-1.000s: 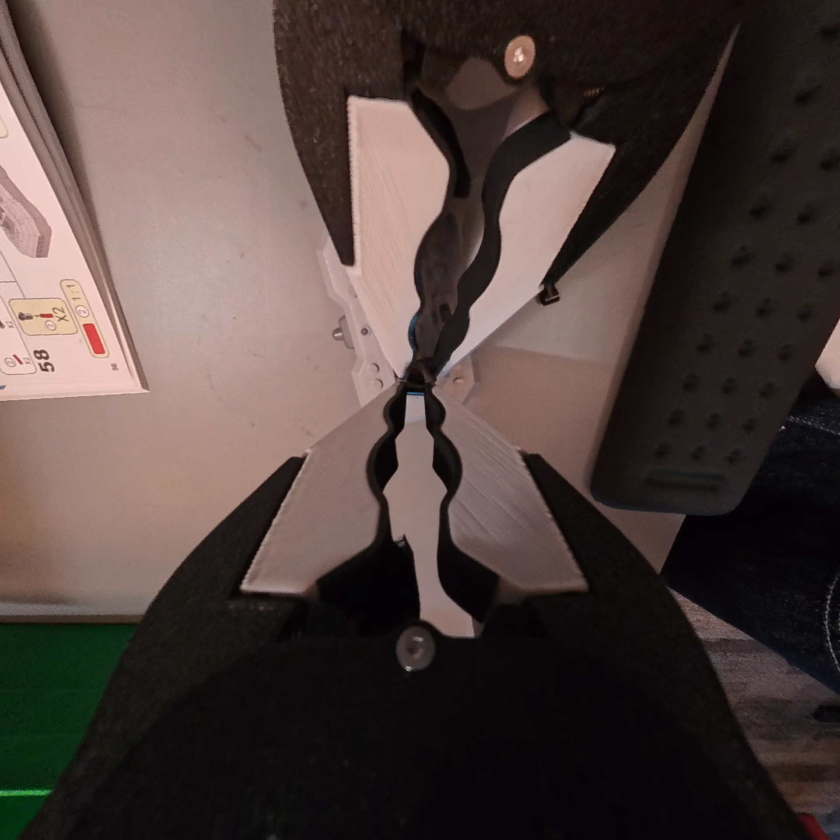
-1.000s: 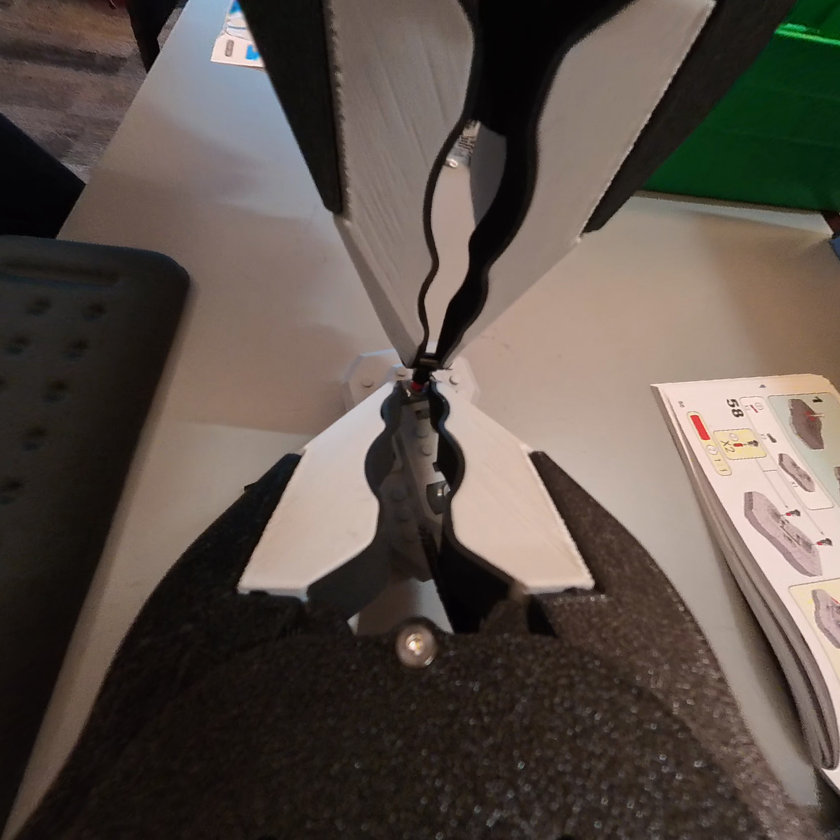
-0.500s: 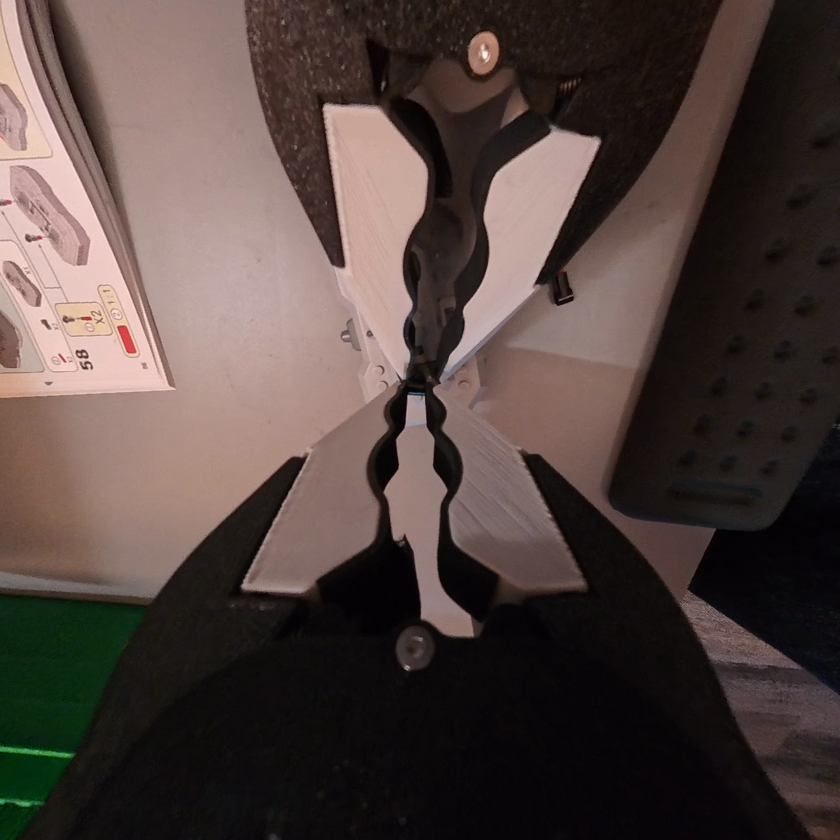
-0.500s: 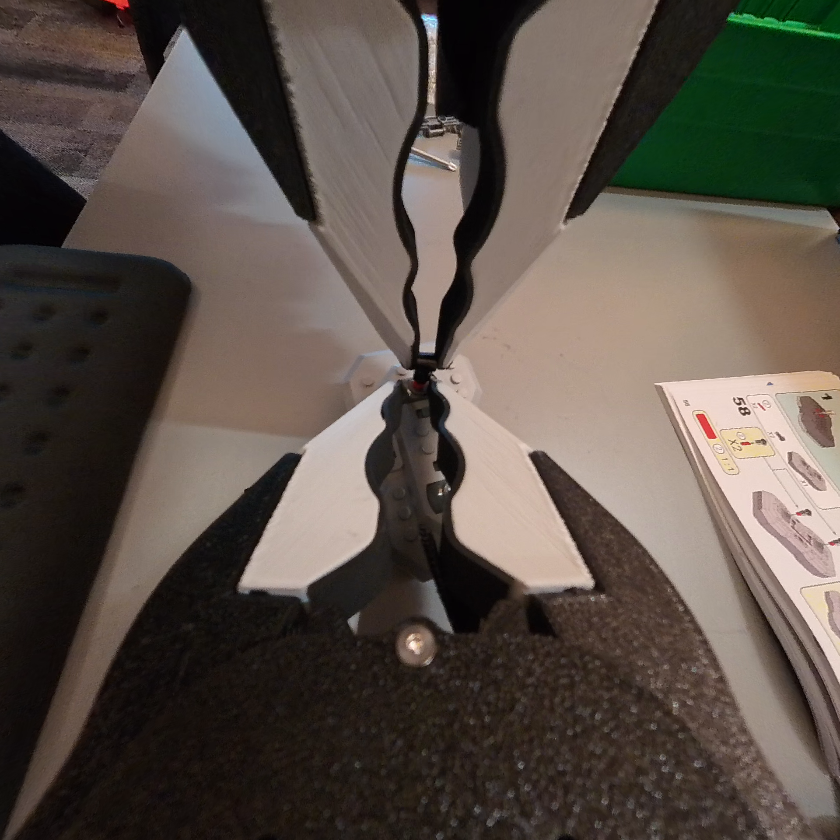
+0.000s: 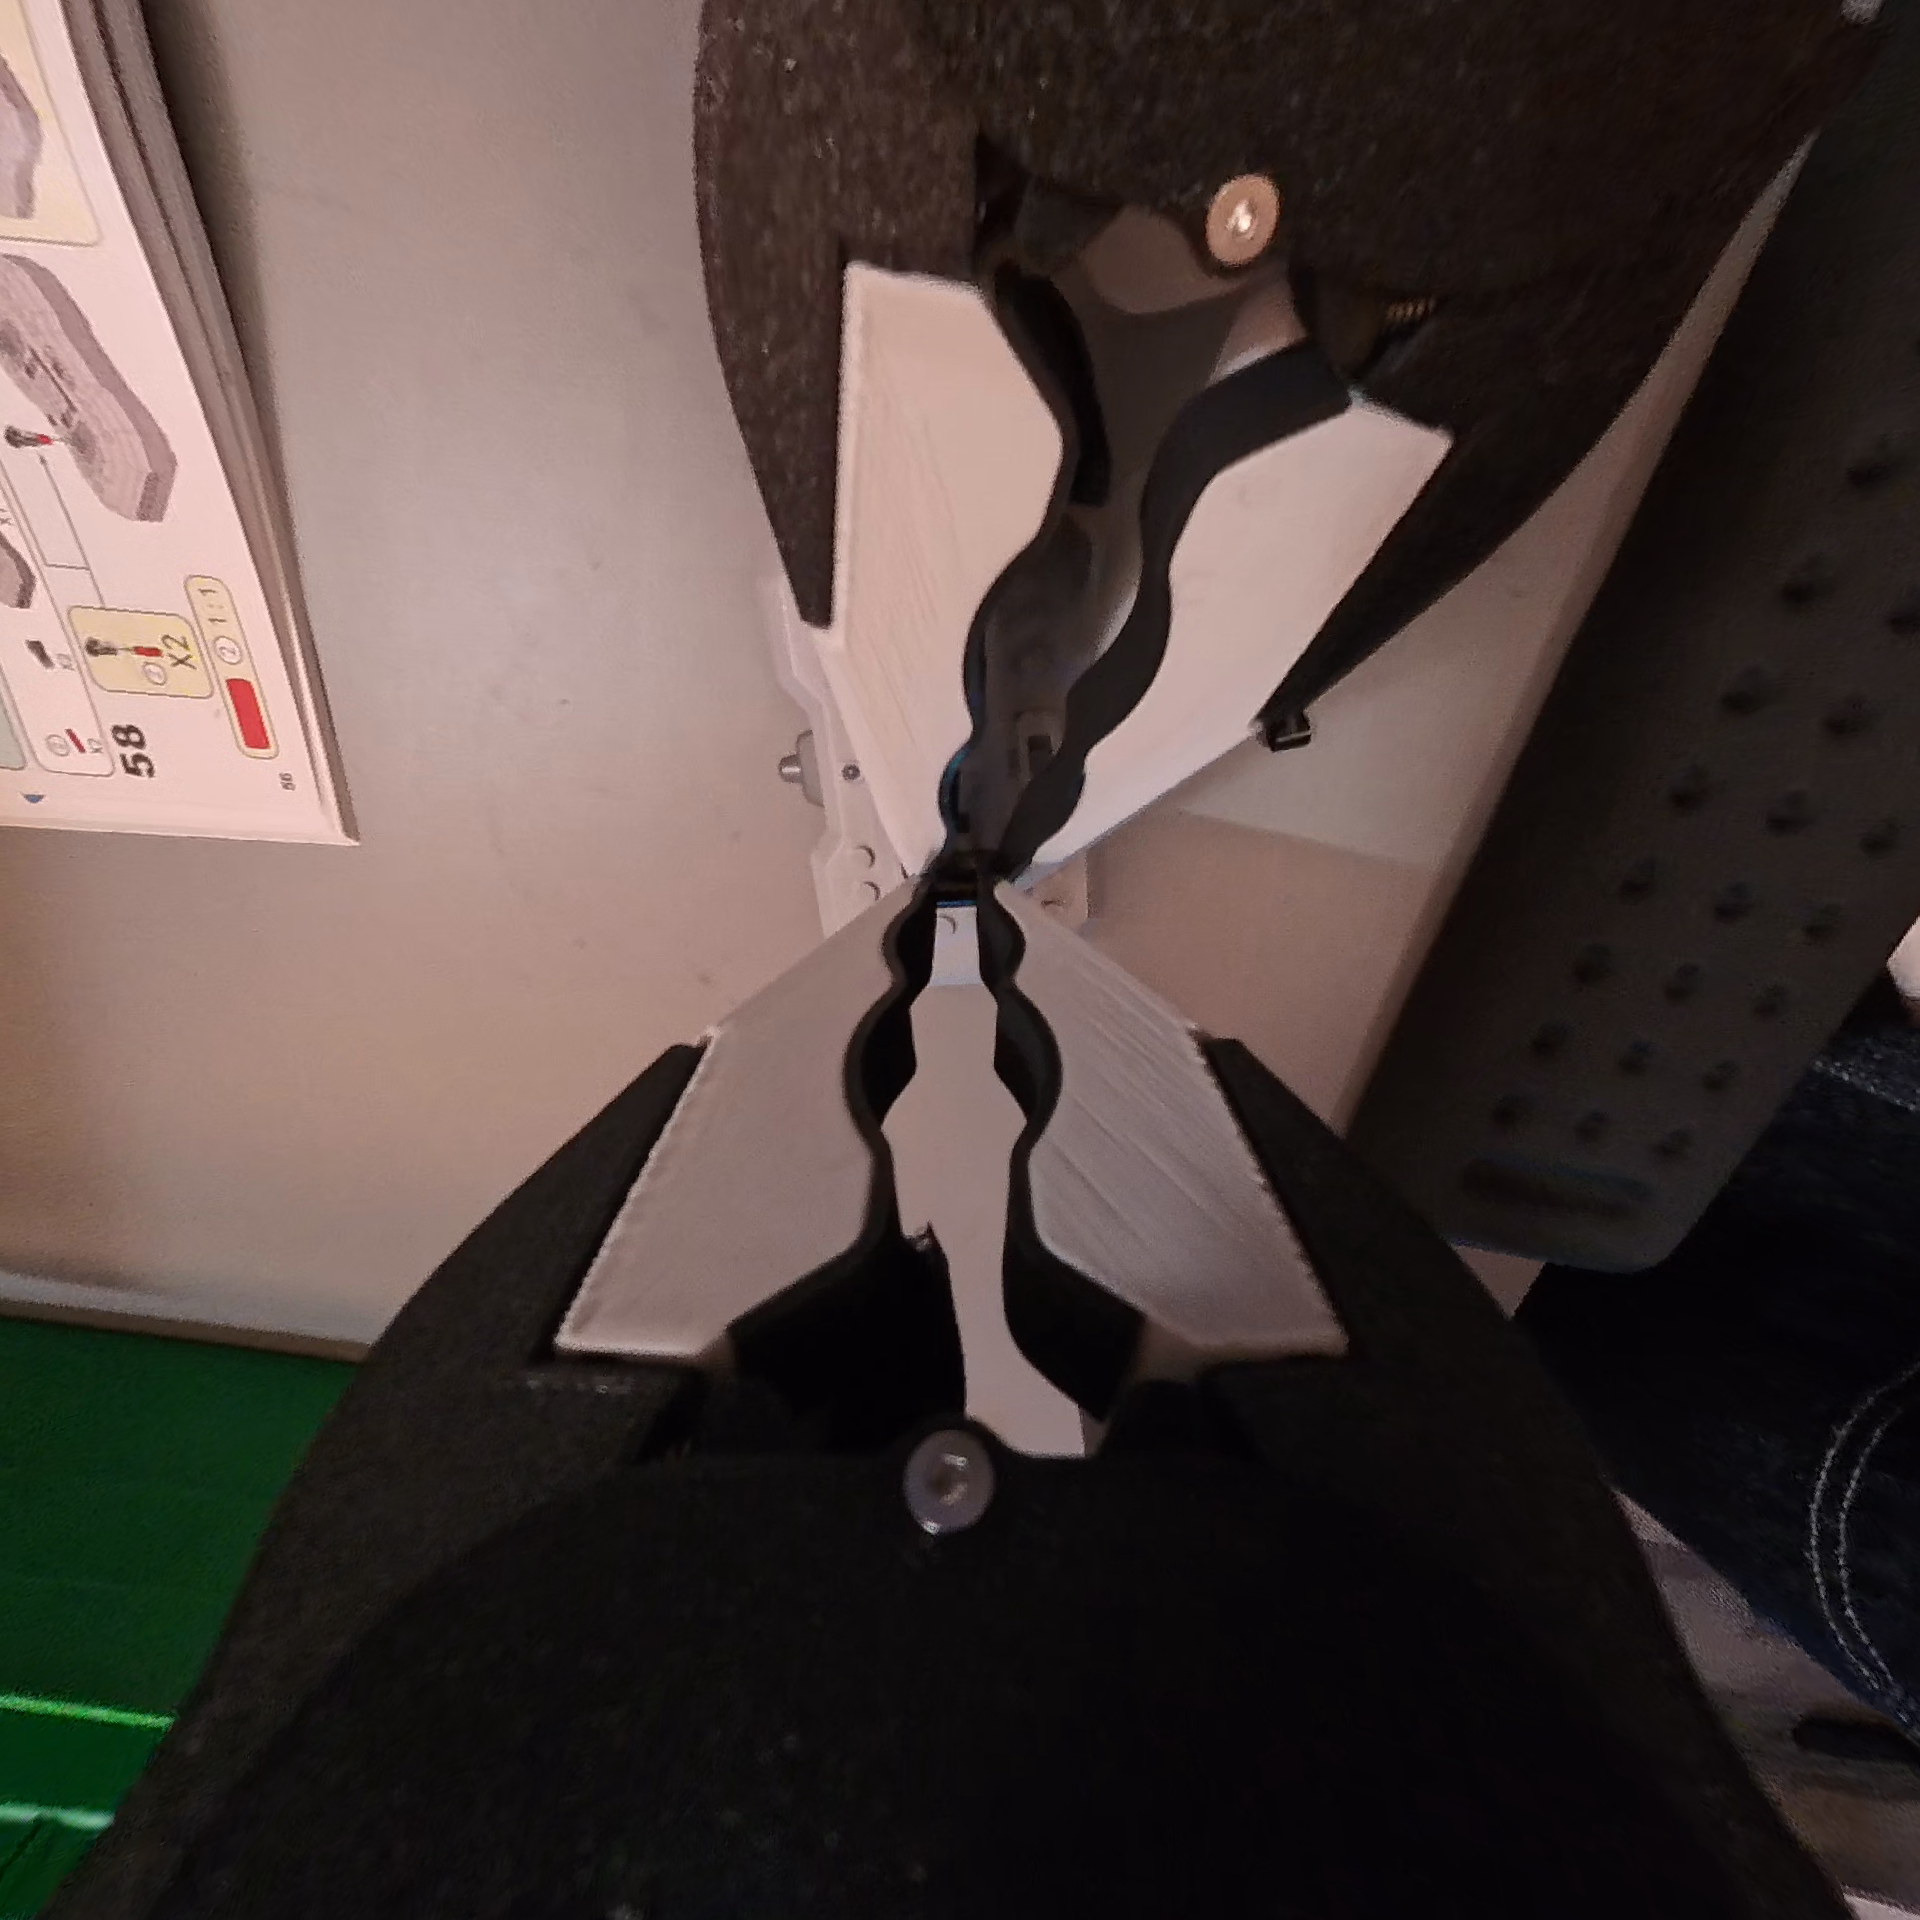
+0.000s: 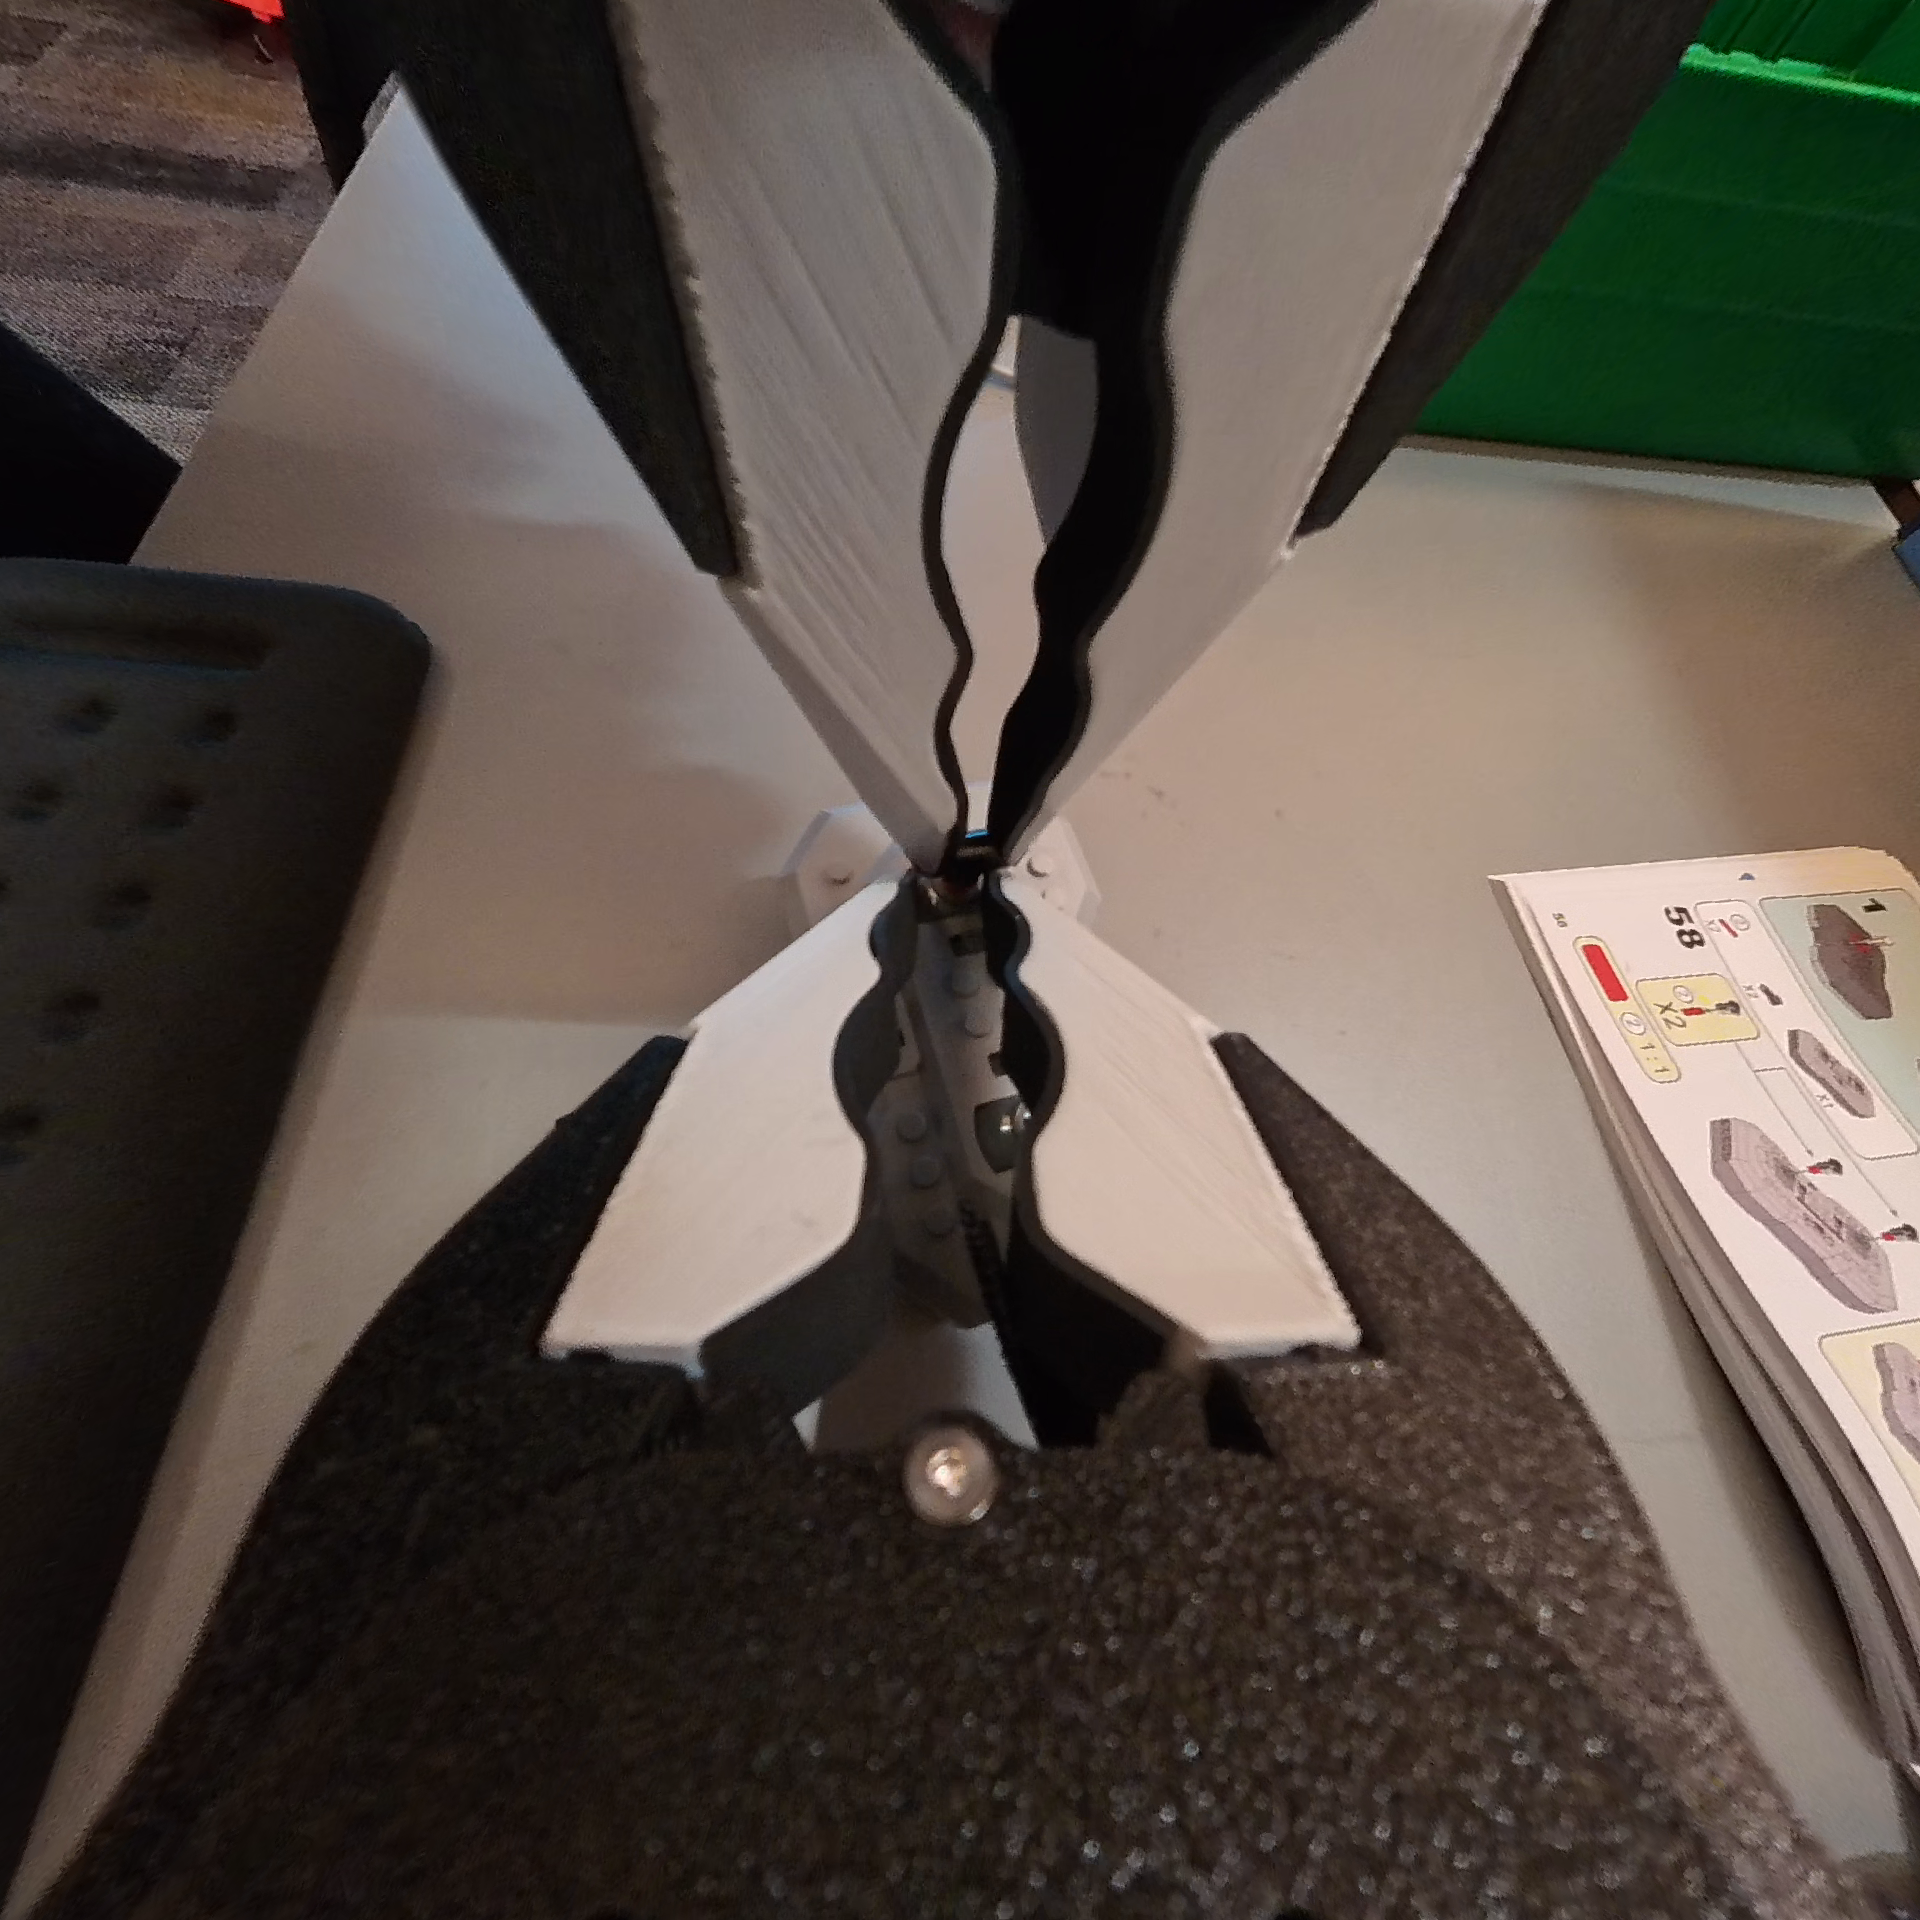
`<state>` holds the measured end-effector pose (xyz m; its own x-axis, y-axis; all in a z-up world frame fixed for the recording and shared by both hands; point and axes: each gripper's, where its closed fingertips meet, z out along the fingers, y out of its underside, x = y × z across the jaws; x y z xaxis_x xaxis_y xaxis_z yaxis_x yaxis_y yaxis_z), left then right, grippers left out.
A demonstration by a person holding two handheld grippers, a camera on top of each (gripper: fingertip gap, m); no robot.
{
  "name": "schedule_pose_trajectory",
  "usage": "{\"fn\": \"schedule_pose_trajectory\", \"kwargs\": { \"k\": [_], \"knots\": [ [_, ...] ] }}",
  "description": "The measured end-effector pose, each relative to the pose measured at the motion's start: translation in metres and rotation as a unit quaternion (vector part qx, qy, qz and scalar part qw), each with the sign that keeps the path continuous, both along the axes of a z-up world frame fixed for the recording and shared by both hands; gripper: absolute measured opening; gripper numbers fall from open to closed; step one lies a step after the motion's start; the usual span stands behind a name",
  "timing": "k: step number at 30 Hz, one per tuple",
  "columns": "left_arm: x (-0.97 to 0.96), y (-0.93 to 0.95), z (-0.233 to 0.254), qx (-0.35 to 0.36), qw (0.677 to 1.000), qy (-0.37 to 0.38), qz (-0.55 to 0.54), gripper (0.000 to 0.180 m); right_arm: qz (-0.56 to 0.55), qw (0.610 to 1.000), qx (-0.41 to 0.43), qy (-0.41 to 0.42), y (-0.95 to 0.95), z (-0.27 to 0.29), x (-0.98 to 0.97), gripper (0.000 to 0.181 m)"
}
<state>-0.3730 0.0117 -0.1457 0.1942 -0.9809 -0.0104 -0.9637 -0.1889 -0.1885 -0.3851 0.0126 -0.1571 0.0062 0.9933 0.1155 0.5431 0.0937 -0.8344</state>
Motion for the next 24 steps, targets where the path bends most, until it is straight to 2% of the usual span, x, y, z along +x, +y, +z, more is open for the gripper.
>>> {"fn": "schedule_pose_trajectory", "kwargs": {
  "k": [5,8,11,14,17,21,24],
  "knots": [
    [-0.001,0.000,0.000,0.007,1.000,-0.018,0.001,0.006,-0.002,1.000,0.000,0.000,0.000,0.000,0.000,0.011],
    [-0.001,0.000,0.000,0.016,0.999,-0.033,-0.004,0.006,-0.011,0.999,0.030,0.012,0.003,0.007,0.009,0.019],
    [-0.001,-0.001,0.000,0.028,0.998,-0.060,-0.008,0.006,-0.018,0.999,0.016,0.030,0.004,0.019,0.027,0.025],
    [-0.002,-0.001,0.000,0.048,0.995,-0.088,-0.016,0.006,-0.036,0.999,-0.011,-0.003,0.004,0.012,0.034,0.049],
    [-0.004,-0.002,0.000,0.057,0.992,-0.114,-0.011,0.006,-0.050,0.998,0.025,0.001,0.004,0.017,0.031,0.045],
    [-0.005,-0.002,-0.001,0.056,0.988,-0.141,0.007,0.006,-0.046,0.999,-0.021,-0.004,0.003,0.006,0.032,0.047],
    [-0.003,-0.001,-0.001,0.055,0.991,-0.126,0.001,0.006,-0.037,0.999,-0.014,-0.030,-0.001,-0.006,0.029,0.046]
  ]
}}
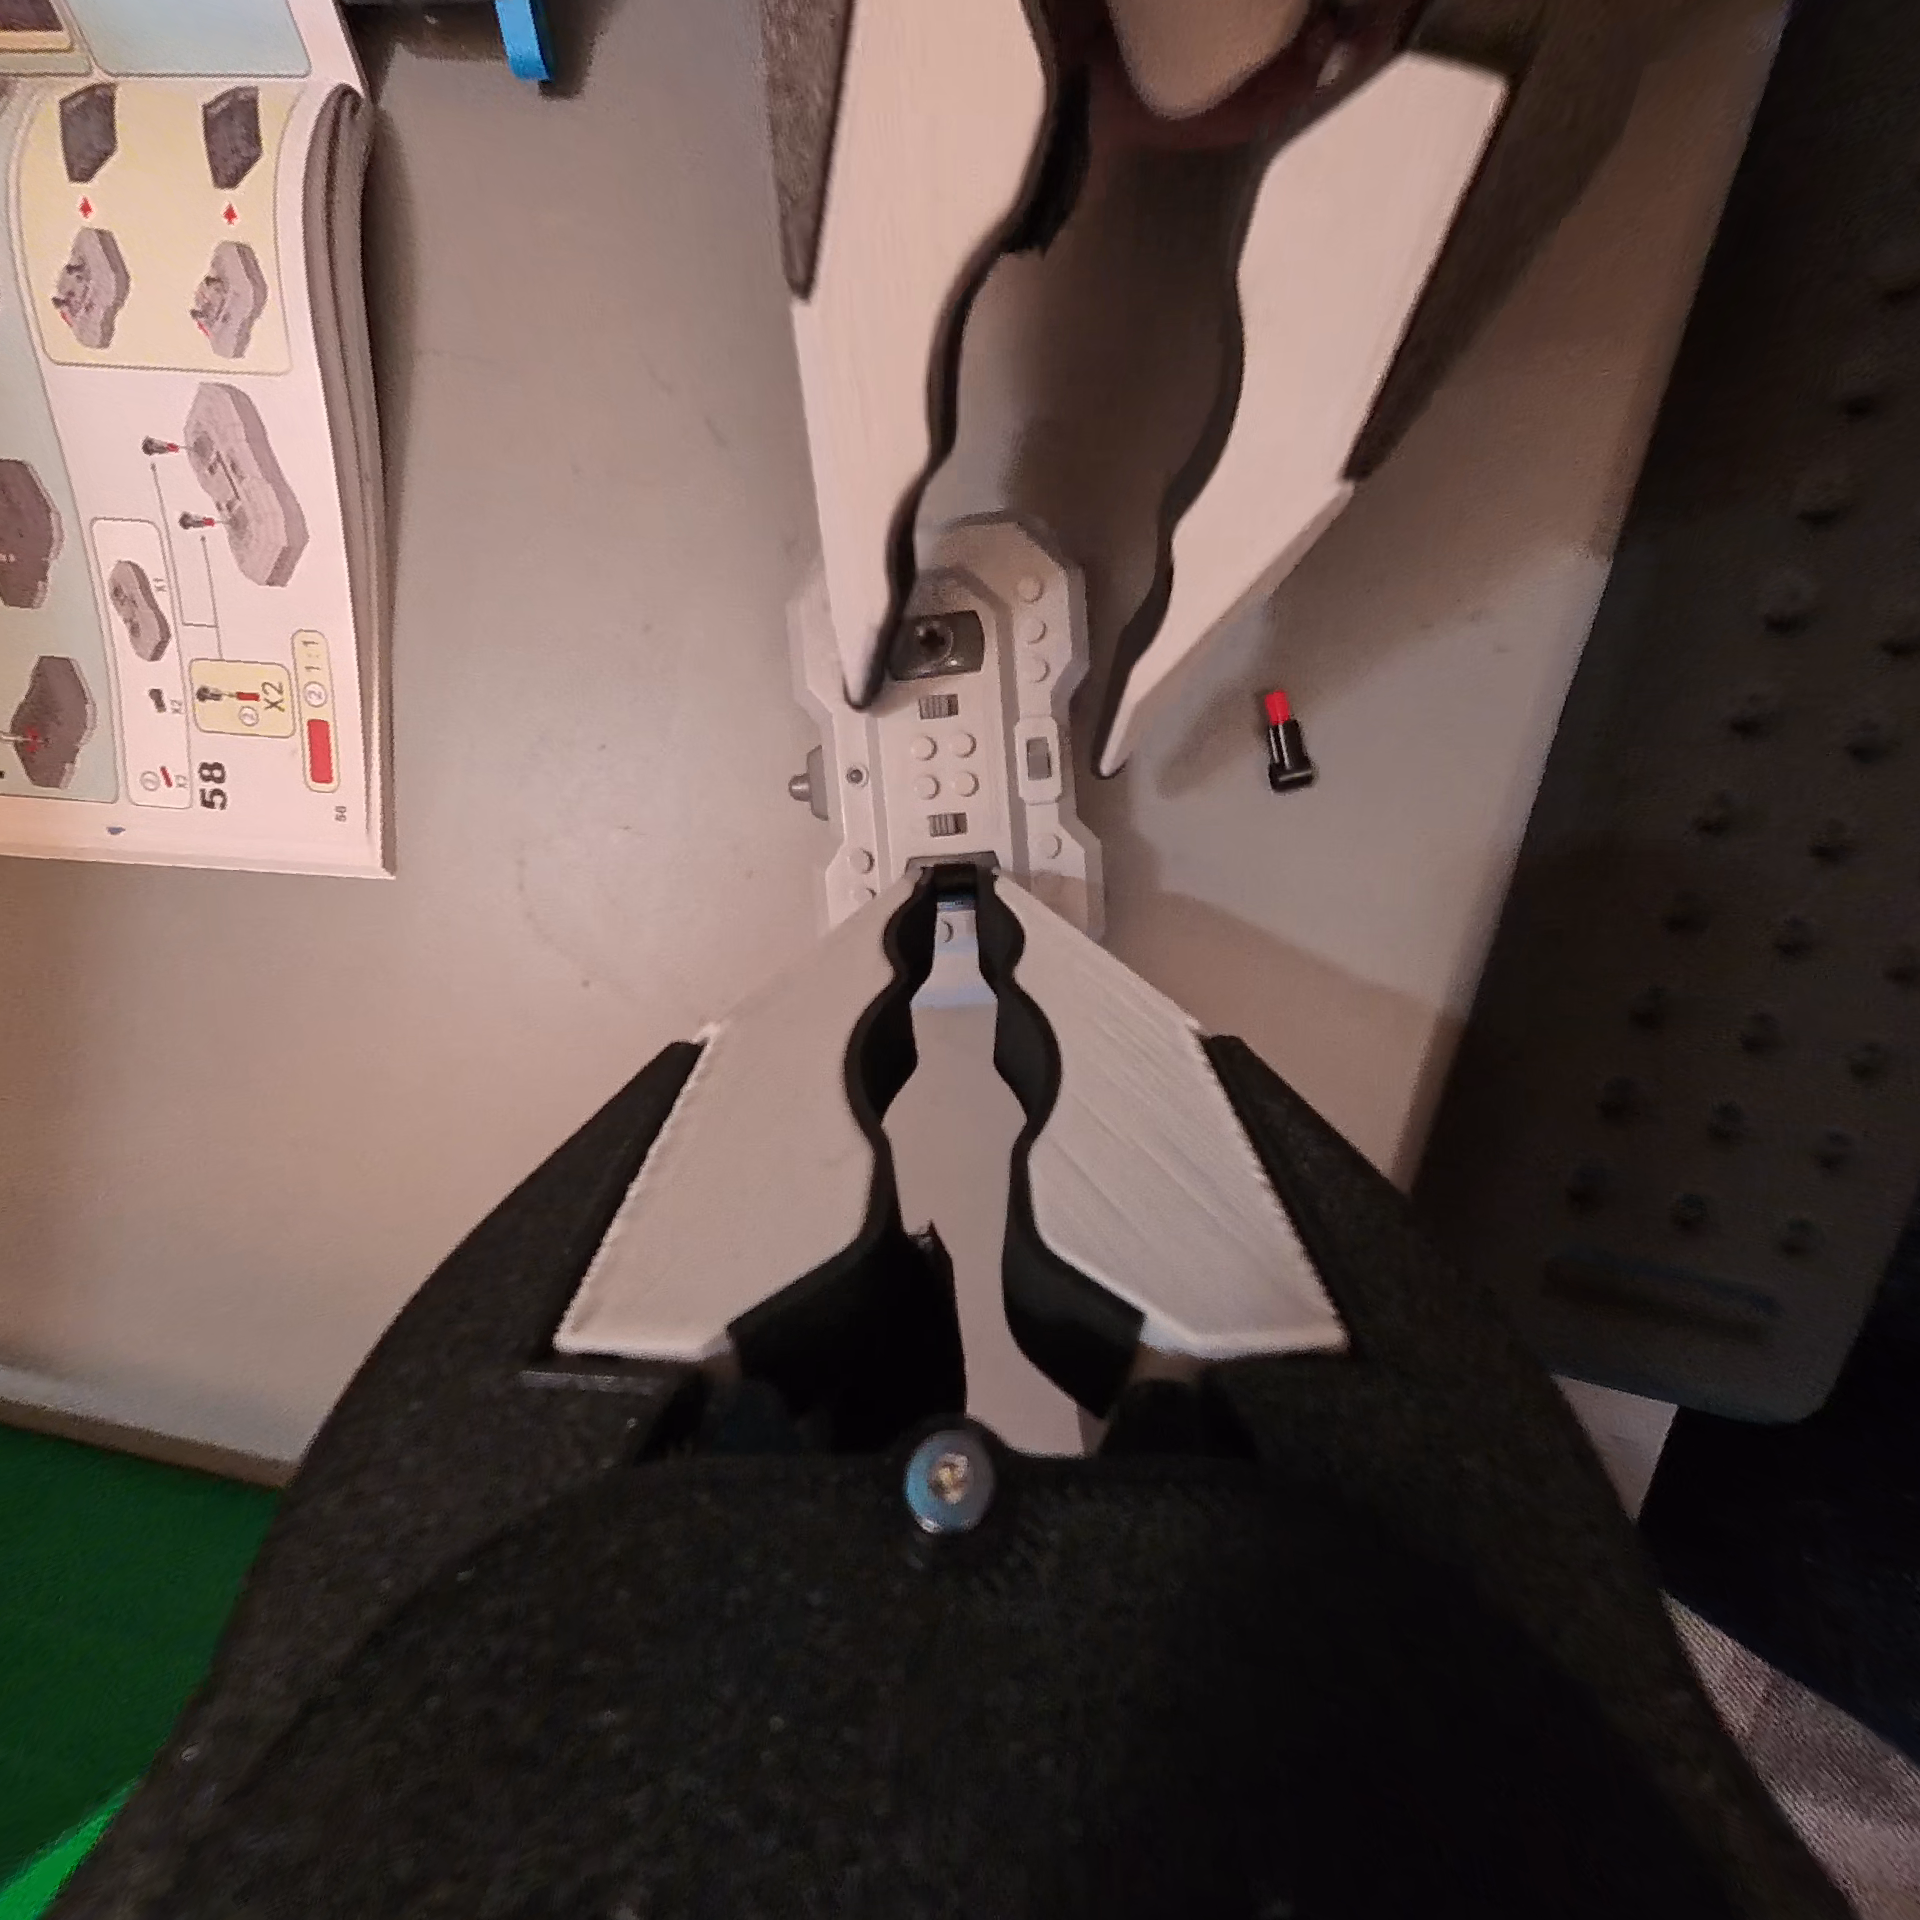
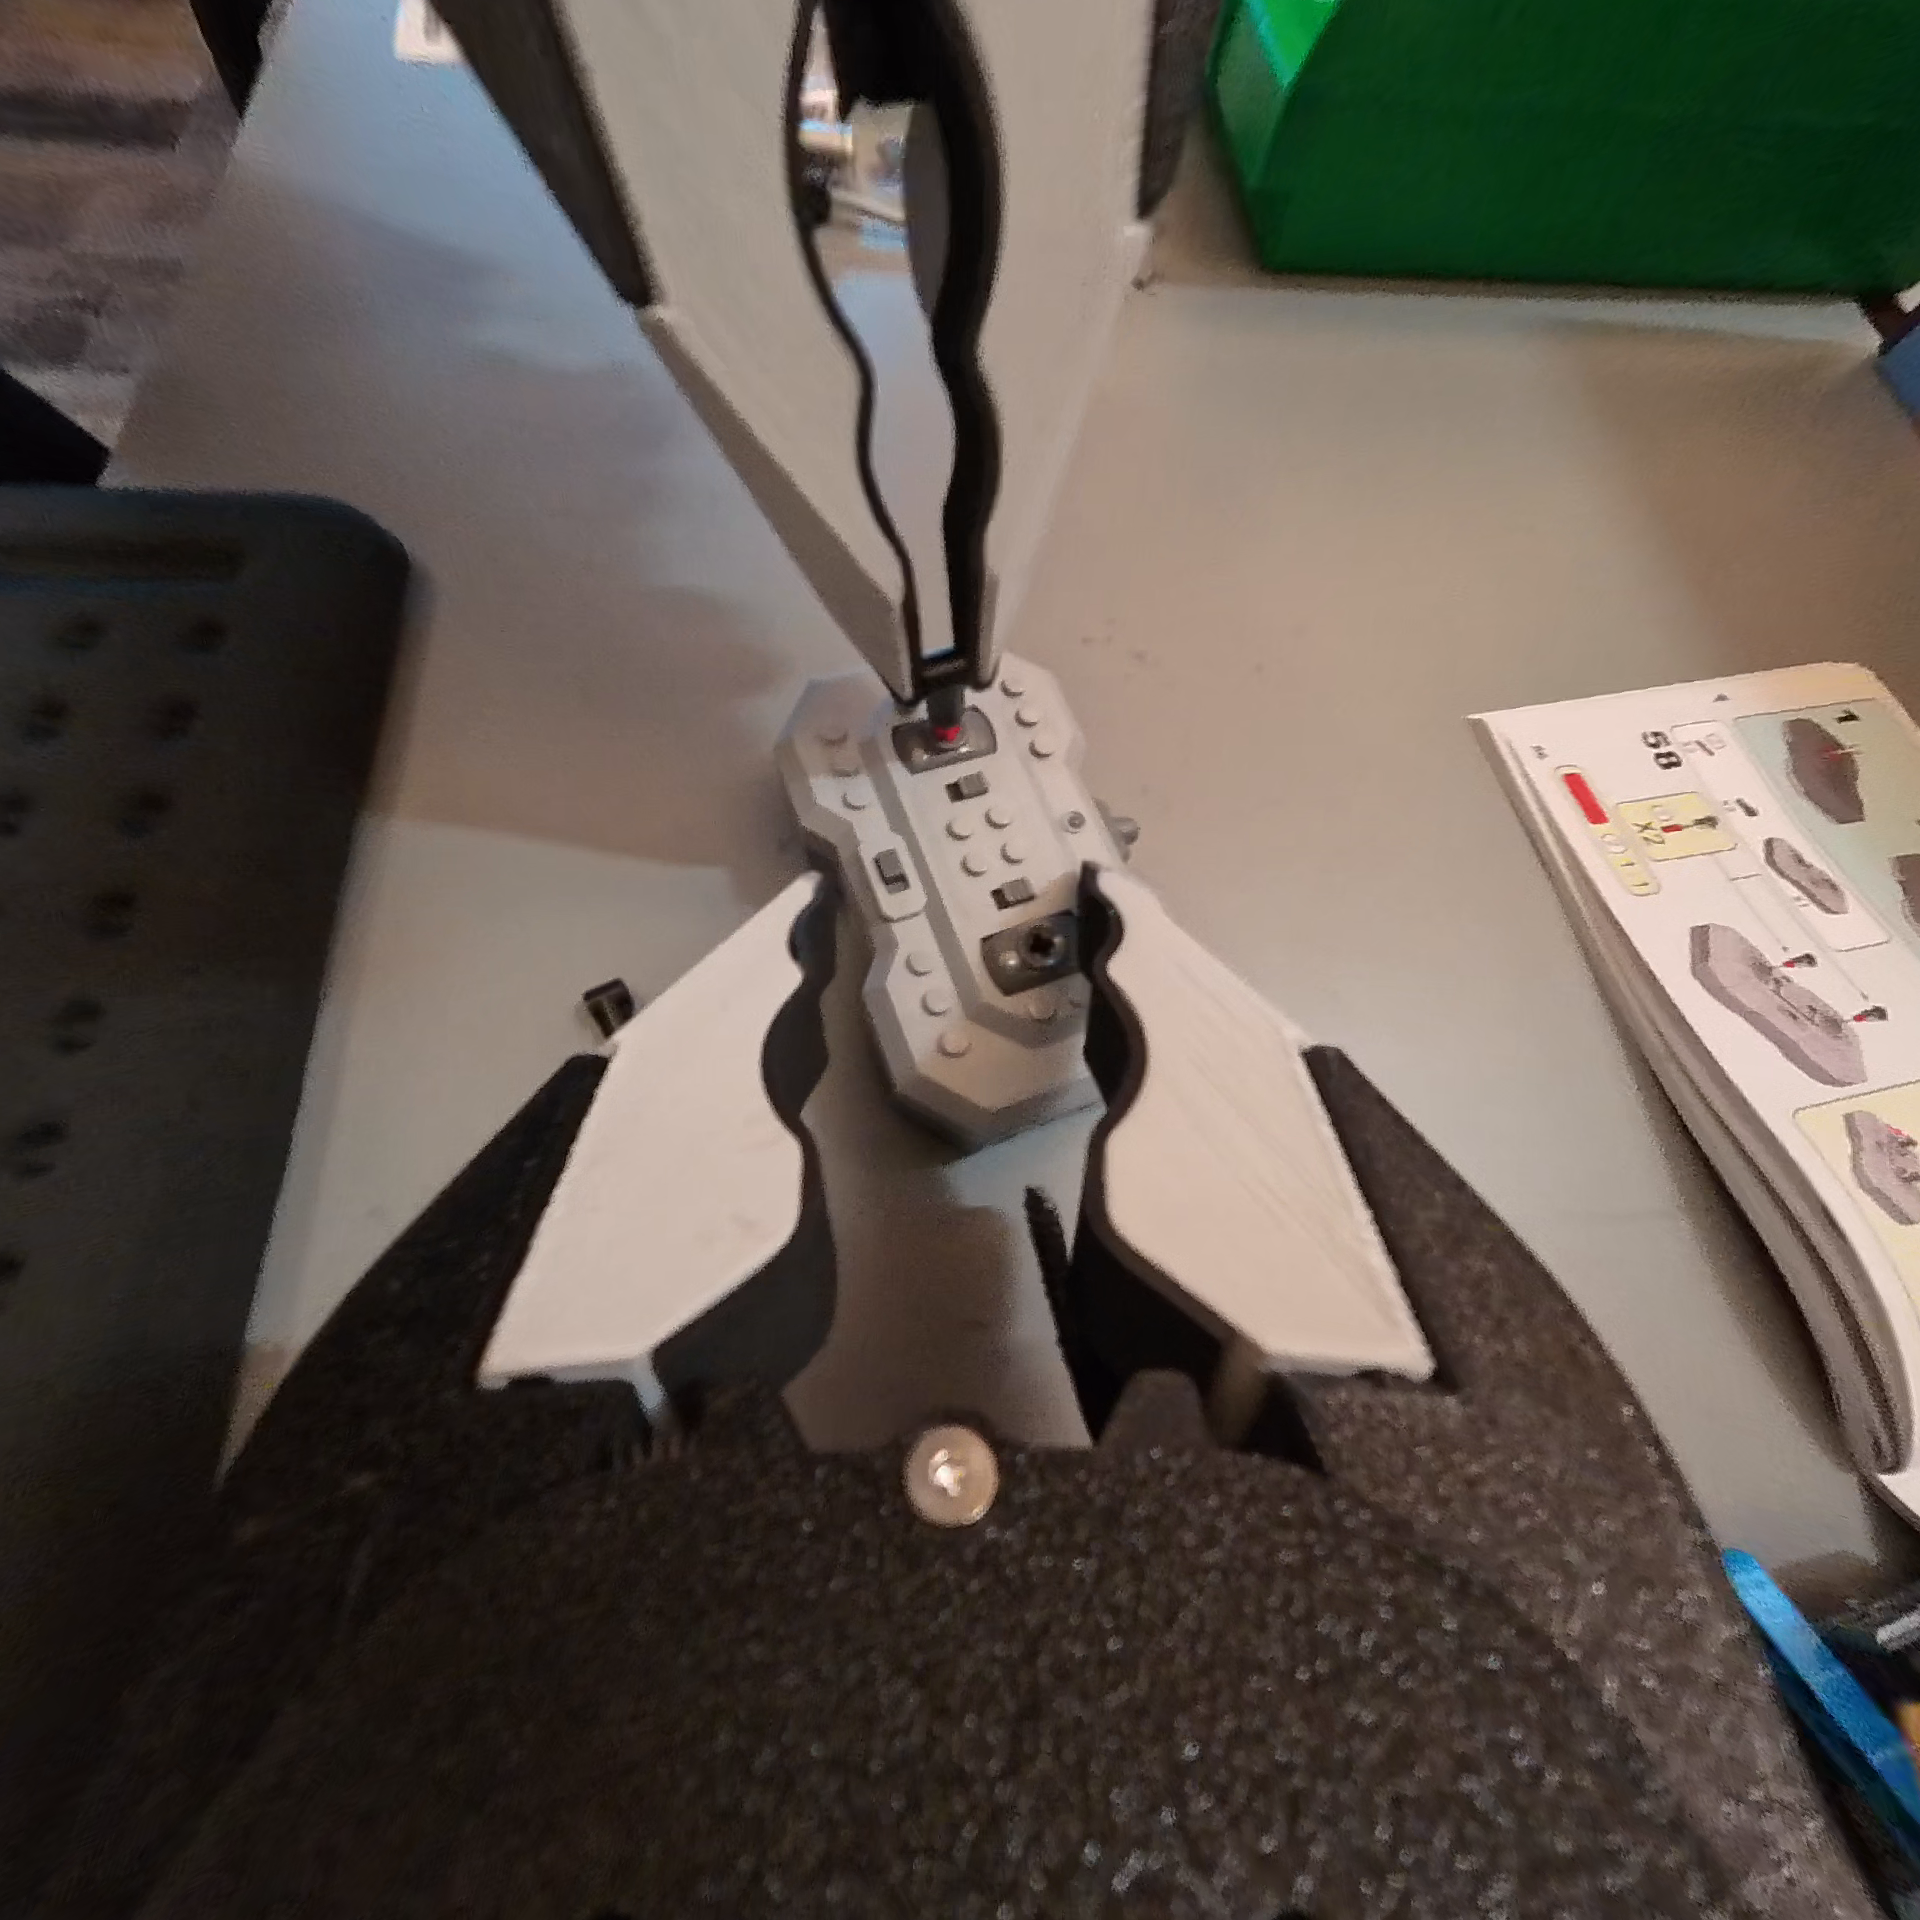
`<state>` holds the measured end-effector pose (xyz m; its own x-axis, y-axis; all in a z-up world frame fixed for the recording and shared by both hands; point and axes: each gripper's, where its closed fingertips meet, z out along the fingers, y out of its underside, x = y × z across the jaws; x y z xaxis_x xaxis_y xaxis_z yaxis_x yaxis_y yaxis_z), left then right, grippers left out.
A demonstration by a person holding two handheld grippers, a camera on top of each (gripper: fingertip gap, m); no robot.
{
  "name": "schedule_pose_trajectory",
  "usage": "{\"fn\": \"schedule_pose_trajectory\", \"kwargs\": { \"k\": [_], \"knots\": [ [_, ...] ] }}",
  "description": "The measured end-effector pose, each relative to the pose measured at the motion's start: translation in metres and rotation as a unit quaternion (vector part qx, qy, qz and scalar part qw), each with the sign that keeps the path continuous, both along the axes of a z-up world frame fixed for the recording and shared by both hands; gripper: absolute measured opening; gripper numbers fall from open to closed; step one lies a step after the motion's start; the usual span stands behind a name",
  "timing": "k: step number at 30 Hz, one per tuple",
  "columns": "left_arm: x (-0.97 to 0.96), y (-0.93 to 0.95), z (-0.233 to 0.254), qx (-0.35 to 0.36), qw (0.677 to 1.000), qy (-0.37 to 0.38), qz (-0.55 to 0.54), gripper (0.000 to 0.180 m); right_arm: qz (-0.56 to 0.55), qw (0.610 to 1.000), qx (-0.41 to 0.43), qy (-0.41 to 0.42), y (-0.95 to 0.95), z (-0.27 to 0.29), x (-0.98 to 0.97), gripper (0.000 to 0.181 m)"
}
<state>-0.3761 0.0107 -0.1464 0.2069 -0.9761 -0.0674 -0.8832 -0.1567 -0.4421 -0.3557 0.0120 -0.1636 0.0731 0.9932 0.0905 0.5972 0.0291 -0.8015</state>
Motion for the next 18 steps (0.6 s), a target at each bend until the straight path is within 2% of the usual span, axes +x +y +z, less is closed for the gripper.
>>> {"fn": "schedule_pose_trajectory", "kwargs": {
  "k": [3,11,13,15,16,18],
  "knots": [
    [0.001,0.001,0.000,-0.016,1.000,0.018,-0.005,0.006,0.000,1.000,0.022,-0.012,0.000,-0.002,-0.001,0.047],
    [0.001,0.001,-0.001,-0.010,1.000,0.012,-0.003,0.006,0.000,1.000,0.005,-0.001,0.000,0.000,0.000,0.047],
    [0.000,0.000,-0.001,-0.001,1.000,0.013,-0.010,0.006,0.001,0.999,0.038,0.028,0.000,0.018,0.006,0.038],
    [0.000,0.000,0.000,-0.002,1.000,0.007,-0.005,0.006,0.052,0.997,0.027,0.051,-0.021,0.034,0.012,0.022],
    [-0.001,-0.001,-0.001,-0.001,1.000,0.009,-0.002,0.006,0.088,0.996,0.004,0.033,-0.035,0.030,0.015,0.021],
    [-0.004,0.000,-0.003,0.009,1.000,0.021,-0.002,0.007,0.133,0.990,-0.039,-0.036,-0.056,0.005,0.022,0.035]
  ]
}}
